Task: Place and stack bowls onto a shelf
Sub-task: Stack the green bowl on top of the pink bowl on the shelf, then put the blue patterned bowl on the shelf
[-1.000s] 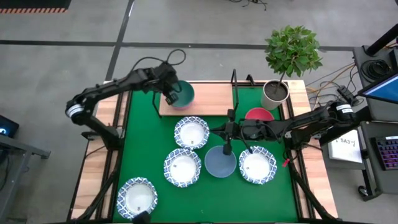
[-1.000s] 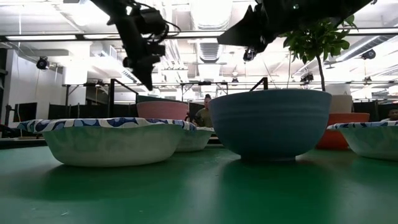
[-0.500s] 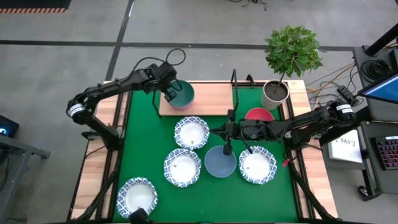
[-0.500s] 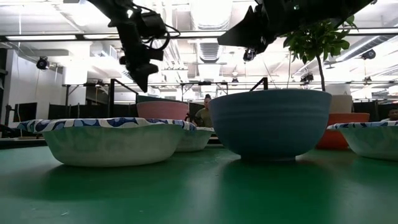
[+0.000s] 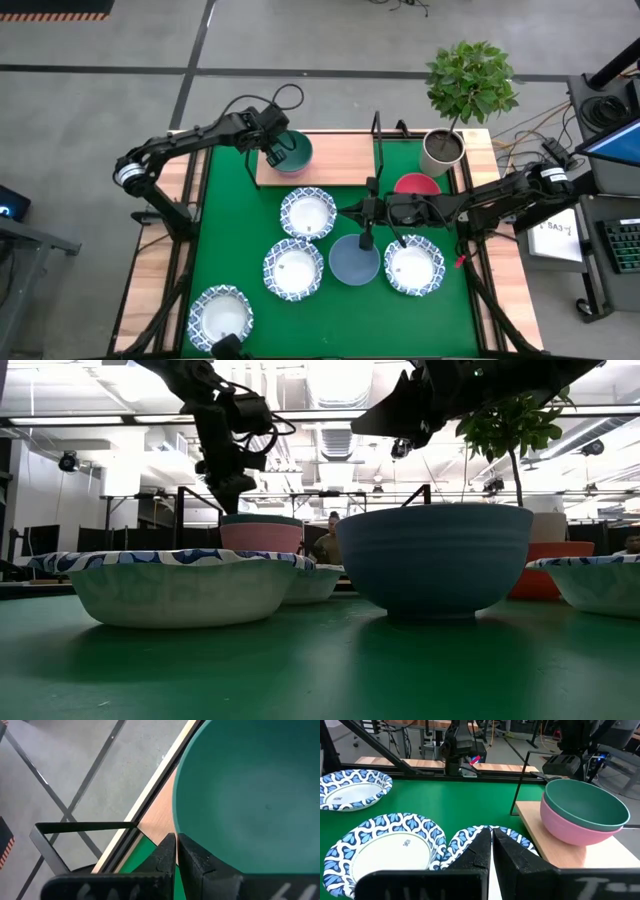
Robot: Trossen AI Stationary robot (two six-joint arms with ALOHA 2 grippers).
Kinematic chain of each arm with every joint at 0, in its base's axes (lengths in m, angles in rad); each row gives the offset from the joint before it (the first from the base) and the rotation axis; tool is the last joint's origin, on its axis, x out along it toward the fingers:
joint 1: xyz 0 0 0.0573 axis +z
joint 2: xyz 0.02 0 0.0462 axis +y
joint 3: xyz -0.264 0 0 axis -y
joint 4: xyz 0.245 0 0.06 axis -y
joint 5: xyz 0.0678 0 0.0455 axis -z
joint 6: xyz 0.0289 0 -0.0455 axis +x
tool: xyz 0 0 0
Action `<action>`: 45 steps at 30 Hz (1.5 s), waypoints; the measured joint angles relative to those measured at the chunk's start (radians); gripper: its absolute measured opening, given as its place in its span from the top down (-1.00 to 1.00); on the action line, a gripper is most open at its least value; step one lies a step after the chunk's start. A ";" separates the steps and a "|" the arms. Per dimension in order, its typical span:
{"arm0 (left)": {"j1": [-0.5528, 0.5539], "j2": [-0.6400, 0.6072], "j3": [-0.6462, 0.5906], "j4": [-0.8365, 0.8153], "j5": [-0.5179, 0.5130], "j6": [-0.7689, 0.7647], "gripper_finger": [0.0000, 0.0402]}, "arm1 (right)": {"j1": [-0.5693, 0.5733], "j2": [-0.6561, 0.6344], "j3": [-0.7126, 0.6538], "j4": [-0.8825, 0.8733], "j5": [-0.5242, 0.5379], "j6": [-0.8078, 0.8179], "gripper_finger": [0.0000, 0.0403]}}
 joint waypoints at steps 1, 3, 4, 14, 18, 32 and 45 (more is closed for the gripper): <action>0.000 0.000 0.000 -0.001 0.000 0.000 1.00 | 0.000 0.000 0.000 0.000 0.000 0.000 0.96; -0.001 -0.002 0.000 -0.001 0.000 0.000 1.00 | 0.000 0.000 0.000 0.000 0.000 0.000 0.96; -0.001 -0.006 0.000 -0.003 0.000 0.000 1.00 | 0.000 0.000 0.000 0.000 0.000 0.000 0.96; -0.121 -0.138 0.000 -0.120 0.003 -0.084 1.00 | 0.049 -0.001 -0.016 -0.004 0.000 -0.031 0.96; -0.260 -0.206 0.000 -0.135 0.004 -0.191 1.00 | 0.079 -0.018 -0.019 -0.069 -0.001 -0.034 0.96; -0.708 -0.187 0.000 -0.132 0.138 -0.241 1.00 | 0.193 -0.131 -0.025 -0.262 -0.003 0.027 0.96; -0.748 -0.026 -0.047 -0.082 0.303 -0.109 0.71 | 0.231 -0.195 -0.025 -0.312 0.000 0.051 0.96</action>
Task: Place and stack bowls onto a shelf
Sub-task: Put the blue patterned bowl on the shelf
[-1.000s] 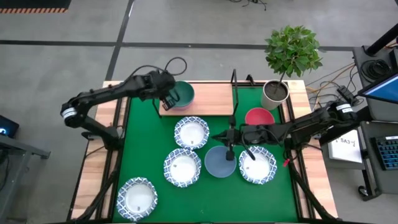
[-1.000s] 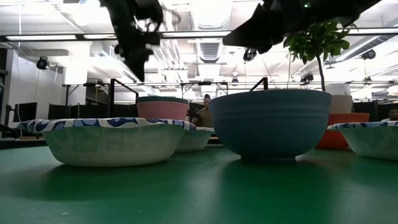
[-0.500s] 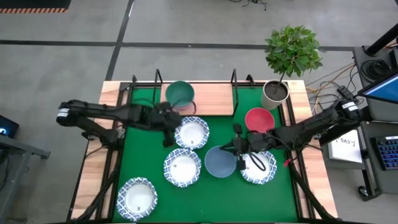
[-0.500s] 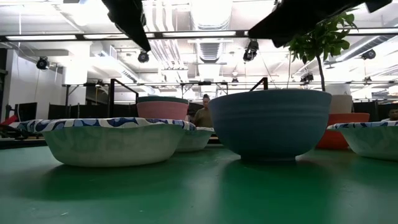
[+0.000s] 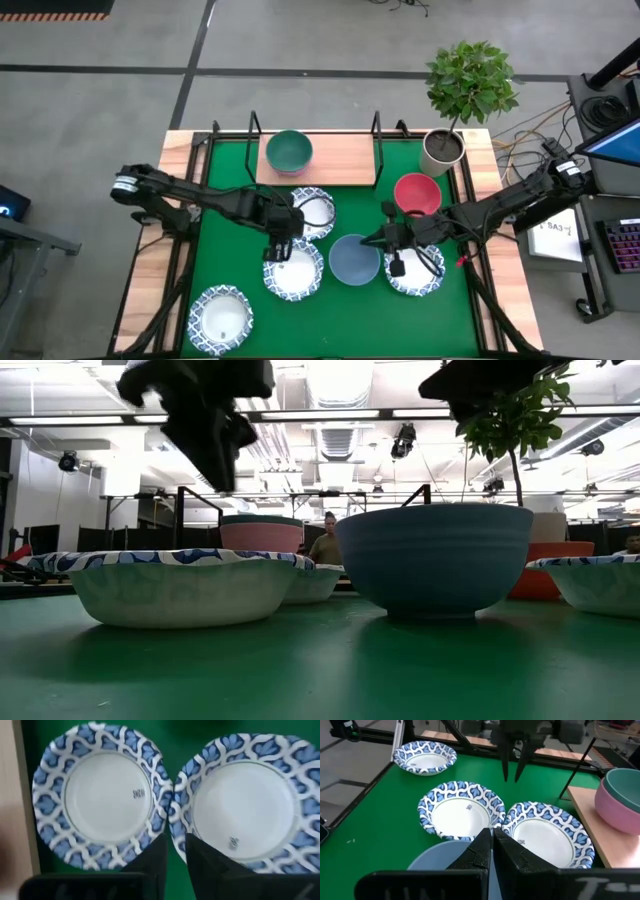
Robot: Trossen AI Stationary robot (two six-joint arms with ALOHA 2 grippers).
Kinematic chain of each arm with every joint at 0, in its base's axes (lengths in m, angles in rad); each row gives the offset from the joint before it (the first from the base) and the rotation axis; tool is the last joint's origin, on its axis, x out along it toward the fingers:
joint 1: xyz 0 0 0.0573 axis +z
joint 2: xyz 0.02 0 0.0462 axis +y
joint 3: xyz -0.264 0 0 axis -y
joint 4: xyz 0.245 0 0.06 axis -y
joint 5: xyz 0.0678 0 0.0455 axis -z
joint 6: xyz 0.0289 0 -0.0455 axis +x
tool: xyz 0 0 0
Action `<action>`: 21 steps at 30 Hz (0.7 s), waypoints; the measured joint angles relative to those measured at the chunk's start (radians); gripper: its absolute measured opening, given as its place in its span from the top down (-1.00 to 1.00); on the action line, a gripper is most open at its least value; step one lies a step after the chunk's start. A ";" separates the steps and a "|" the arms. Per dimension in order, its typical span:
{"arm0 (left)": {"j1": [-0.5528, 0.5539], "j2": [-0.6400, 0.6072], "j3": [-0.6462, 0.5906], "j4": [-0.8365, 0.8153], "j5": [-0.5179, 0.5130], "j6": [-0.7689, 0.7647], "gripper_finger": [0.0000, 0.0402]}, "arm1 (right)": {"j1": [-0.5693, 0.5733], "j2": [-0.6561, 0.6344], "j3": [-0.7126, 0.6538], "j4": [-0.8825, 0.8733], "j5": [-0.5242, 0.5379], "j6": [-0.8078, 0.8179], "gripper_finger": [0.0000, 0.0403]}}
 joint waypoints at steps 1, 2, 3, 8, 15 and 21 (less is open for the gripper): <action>0.000 0.006 -0.012 0.038 -0.015 0.008 0.65 | 0.000 0.000 0.000 -0.004 0.000 0.002 0.96; 0.000 0.015 -0.022 0.089 -0.025 0.009 0.60 | 0.000 0.000 0.000 -0.007 0.000 0.005 0.96; 0.002 0.023 -0.030 0.154 -0.031 0.009 0.56 | 0.000 0.000 0.000 -0.008 0.000 0.008 0.96; 0.003 0.100 -0.040 0.299 -0.037 0.040 0.40 | 0.000 0.000 0.000 -0.007 0.000 0.009 0.96; 0.017 0.222 -0.040 0.334 -0.028 0.035 0.41 | 0.000 0.000 0.000 -0.007 0.000 0.012 0.96; 0.047 0.264 -0.040 0.382 -0.001 0.019 0.45 | 0.000 0.000 0.000 -0.007 0.000 0.013 0.96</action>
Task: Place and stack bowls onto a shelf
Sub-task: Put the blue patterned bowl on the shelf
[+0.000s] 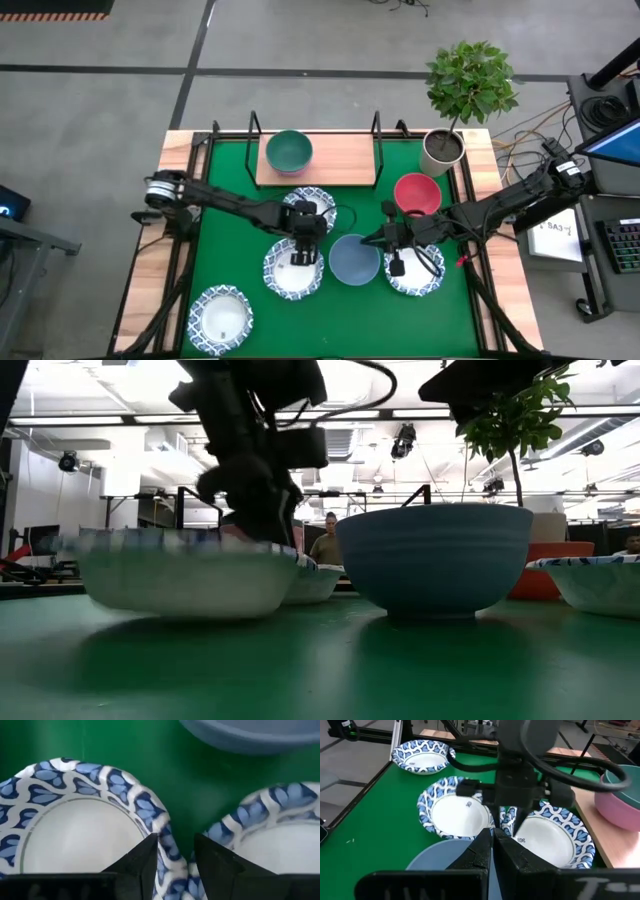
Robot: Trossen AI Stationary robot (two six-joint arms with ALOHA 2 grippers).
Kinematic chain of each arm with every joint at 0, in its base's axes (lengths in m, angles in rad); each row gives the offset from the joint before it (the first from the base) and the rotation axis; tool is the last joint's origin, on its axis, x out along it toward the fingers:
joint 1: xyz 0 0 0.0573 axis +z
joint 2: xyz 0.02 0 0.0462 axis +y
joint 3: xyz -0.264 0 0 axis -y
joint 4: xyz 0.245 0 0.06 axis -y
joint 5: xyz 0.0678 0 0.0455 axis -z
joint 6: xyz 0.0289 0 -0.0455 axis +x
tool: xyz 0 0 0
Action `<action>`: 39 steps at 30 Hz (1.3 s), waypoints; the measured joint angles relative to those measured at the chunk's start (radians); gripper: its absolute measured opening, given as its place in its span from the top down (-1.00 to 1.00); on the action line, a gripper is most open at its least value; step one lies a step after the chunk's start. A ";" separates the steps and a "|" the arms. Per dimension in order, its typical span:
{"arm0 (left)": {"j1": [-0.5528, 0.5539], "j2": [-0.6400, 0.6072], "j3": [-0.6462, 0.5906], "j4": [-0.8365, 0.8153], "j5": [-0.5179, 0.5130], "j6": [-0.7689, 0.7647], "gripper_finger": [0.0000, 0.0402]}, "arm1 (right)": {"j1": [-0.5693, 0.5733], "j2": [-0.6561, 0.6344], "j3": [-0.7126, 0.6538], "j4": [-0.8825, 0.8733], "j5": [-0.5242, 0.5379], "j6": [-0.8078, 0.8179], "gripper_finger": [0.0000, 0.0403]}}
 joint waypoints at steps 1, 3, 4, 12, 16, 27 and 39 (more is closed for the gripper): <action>0.008 0.005 0.000 0.006 0.000 -0.007 0.46 | 0.000 0.000 0.000 0.000 0.000 0.000 0.96; 0.021 0.015 0.000 0.007 0.000 -0.017 0.47 | 0.000 0.000 0.000 0.000 0.000 0.001 0.96; 0.027 0.019 0.000 0.006 0.000 -0.022 0.47 | 0.000 0.000 0.000 -0.001 0.000 0.004 0.96; 0.039 0.043 -0.005 0.017 -0.001 -0.041 0.65 | 0.000 0.000 0.000 -0.001 0.000 0.007 0.96; 0.035 0.032 -0.002 0.007 -0.009 -0.031 0.93 | 0.000 0.000 0.000 0.000 0.000 0.007 0.96; 0.026 -0.135 0.004 -0.026 0.013 0.220 0.99 | 0.000 0.000 0.000 -0.010 0.000 0.005 0.96; 0.173 -0.184 0.003 0.180 0.009 0.519 0.99 | 0.000 0.000 -0.001 -0.018 0.000 0.006 0.96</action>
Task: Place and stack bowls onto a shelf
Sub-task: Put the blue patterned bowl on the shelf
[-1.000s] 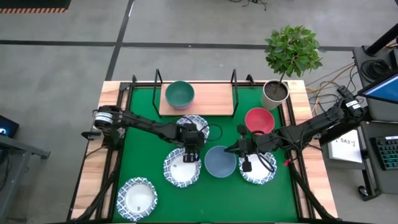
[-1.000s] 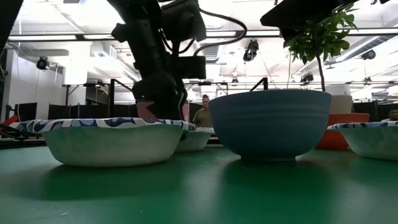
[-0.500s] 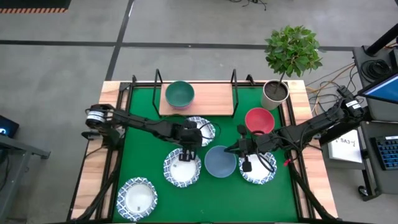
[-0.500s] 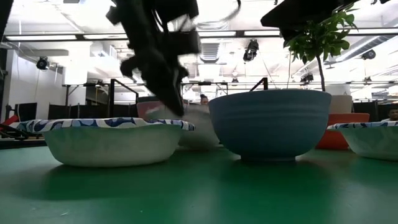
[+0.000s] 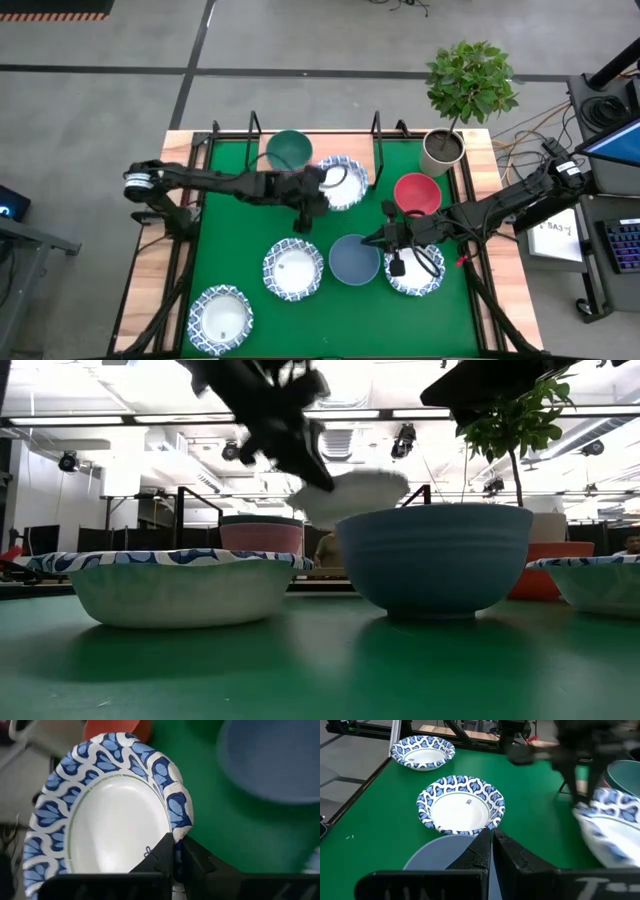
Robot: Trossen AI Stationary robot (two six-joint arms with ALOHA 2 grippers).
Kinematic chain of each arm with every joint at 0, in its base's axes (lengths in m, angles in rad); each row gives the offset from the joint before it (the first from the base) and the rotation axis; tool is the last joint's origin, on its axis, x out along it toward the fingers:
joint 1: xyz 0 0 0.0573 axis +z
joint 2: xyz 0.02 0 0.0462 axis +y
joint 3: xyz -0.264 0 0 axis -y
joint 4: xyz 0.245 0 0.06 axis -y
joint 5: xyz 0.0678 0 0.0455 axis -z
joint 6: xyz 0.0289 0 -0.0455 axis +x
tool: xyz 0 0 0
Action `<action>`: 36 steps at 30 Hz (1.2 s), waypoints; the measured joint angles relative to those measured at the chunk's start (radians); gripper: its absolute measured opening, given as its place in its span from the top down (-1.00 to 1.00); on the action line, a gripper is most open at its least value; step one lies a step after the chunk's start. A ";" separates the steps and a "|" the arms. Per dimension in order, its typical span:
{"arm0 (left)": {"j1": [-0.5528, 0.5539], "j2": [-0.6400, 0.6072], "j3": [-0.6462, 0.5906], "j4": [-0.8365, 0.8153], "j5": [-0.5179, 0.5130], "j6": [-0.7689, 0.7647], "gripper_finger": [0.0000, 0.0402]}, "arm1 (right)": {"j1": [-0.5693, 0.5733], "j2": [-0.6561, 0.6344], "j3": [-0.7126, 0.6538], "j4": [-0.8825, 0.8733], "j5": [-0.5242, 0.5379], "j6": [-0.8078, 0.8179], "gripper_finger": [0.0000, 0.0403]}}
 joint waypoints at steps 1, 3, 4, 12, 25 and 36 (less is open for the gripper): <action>0.021 0.014 0.000 0.020 0.000 -0.006 0.99 | 0.000 0.000 0.000 0.000 0.000 0.000 0.96; 0.055 0.041 0.002 0.057 -0.002 -0.024 0.99 | 0.000 0.000 0.000 -0.004 0.000 0.000 0.96; 0.064 0.056 0.005 0.071 -0.004 -0.030 0.99 | 0.000 0.000 0.000 -0.005 0.000 0.000 0.96; 0.113 0.171 0.079 0.098 -0.081 -0.030 0.99 | 0.000 0.000 0.000 -0.006 0.000 -0.006 0.96; 0.181 0.202 0.118 0.106 -0.083 -0.028 0.51 | 0.000 0.000 0.000 -0.012 0.000 0.000 0.96; 0.147 0.126 0.118 0.013 -0.078 -0.066 0.25 | 0.000 0.000 0.000 -0.013 0.000 0.000 0.96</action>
